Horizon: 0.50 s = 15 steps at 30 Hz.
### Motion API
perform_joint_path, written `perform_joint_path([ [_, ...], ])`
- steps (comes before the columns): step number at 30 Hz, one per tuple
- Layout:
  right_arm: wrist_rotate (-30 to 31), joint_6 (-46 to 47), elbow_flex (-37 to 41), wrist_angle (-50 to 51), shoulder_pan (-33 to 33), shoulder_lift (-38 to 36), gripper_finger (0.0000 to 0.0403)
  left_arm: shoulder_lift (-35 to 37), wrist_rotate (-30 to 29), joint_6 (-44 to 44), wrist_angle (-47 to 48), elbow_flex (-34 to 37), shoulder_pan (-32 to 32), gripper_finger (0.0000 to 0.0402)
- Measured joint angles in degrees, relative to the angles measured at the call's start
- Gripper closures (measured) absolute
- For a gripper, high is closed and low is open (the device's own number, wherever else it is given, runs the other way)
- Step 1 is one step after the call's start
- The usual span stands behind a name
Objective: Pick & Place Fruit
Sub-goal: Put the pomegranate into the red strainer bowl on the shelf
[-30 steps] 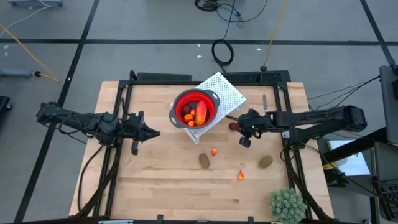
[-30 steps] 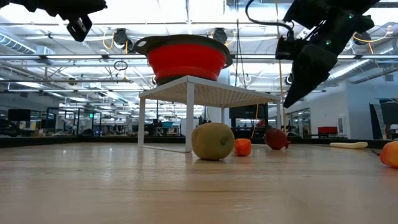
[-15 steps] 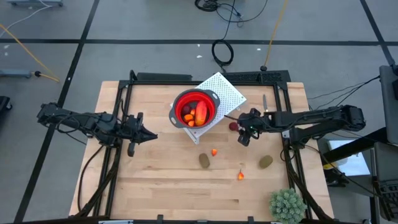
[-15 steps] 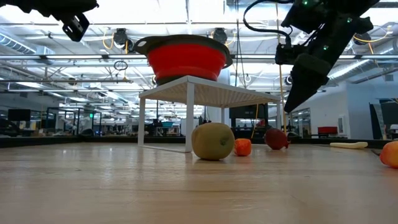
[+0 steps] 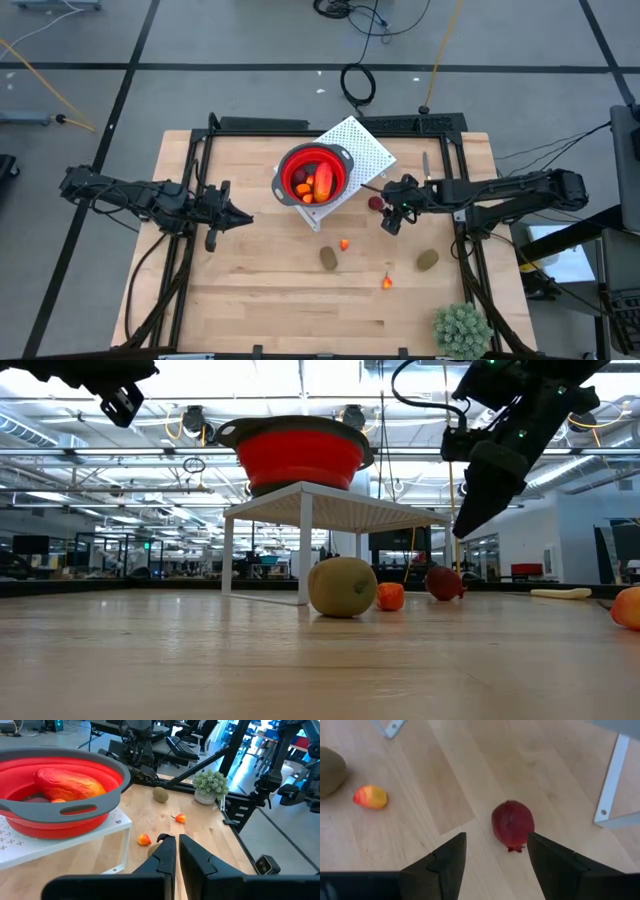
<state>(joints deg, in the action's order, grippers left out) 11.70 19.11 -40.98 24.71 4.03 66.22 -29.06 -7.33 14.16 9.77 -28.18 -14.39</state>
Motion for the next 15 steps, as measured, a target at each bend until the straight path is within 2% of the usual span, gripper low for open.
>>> perform_joint_path([
  [6, 0.1, 1.4, 0.0, -0.2, 0.4, 0.0, 0.0178, 0.0, 0.0, -2.4, 0.0, 0.0, 0.0, 0.038],
  [15, 0.3, 2.3, 0.0, -1.1, 0.4, 0.0, 0.0078, 0.0, 4.4, -6.3, 0.0, 0.0, 0.0, 0.038],
])
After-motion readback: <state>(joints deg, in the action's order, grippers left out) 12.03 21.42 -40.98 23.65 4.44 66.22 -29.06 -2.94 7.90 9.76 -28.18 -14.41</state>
